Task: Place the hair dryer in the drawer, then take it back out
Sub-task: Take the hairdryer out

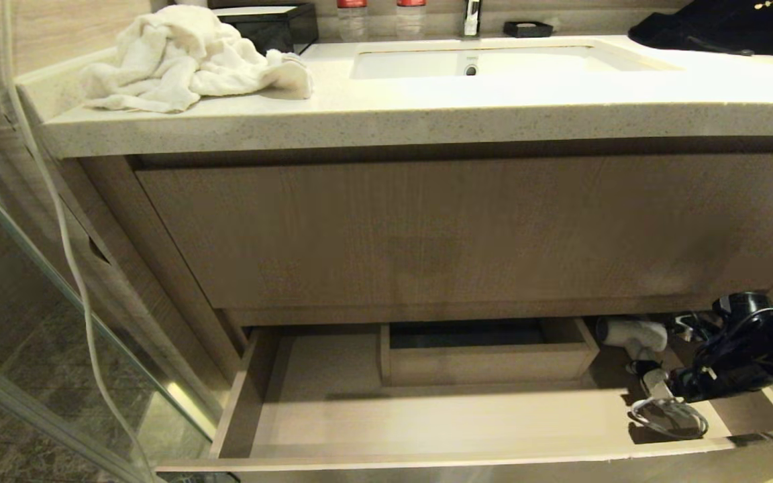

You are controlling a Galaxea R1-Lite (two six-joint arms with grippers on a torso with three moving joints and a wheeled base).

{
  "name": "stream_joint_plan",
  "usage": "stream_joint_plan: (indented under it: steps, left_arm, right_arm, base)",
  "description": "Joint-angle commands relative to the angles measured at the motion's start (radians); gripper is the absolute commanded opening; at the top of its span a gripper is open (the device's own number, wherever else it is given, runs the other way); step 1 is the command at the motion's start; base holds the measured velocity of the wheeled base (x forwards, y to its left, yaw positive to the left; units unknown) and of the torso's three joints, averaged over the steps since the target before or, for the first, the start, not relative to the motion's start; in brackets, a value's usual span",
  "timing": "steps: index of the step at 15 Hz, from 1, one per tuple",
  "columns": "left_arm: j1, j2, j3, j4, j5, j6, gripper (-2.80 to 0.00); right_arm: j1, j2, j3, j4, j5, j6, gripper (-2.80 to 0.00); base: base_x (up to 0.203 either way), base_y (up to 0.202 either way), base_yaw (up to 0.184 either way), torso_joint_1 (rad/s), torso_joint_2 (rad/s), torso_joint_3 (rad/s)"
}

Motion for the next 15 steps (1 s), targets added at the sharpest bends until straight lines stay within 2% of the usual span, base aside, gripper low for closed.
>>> stream_joint_plan:
  steps: [1,5,11,15]
  left_arm:
    - [0.000,0.001,0.002,0.000,0.000,0.000,-2.80]
    - [0.000,0.002,0.002,0.000,0.000,0.000,-2.80]
    - [0.000,0.002,0.002,0.000,0.000,0.000,-2.80]
    - [0.000,0.002,0.002,0.000,0.000,0.000,-2.80]
  right_arm:
    - [-0.006,0.033,-0.006,-0.019,0.005,-0.002,0.00]
    - [-0.006,0.085,-0.031,-0.074,0.014,0.000,0.00]
    - [-0.025,0.131,-0.062,-0.164,0.093,-0.001,0.00]
    - [-0.031,0.164,-0.072,-0.193,0.097,-0.001,0.00]
  base:
    - [0.000,0.000,0.000,0.000,0.00,0.000]
    - [0.000,0.000,0.000,0.000,0.00,0.000]
    - [0.000,0.000,0.000,0.000,0.00,0.000]
    - [0.000,0.000,0.000,0.000,0.00,0.000]
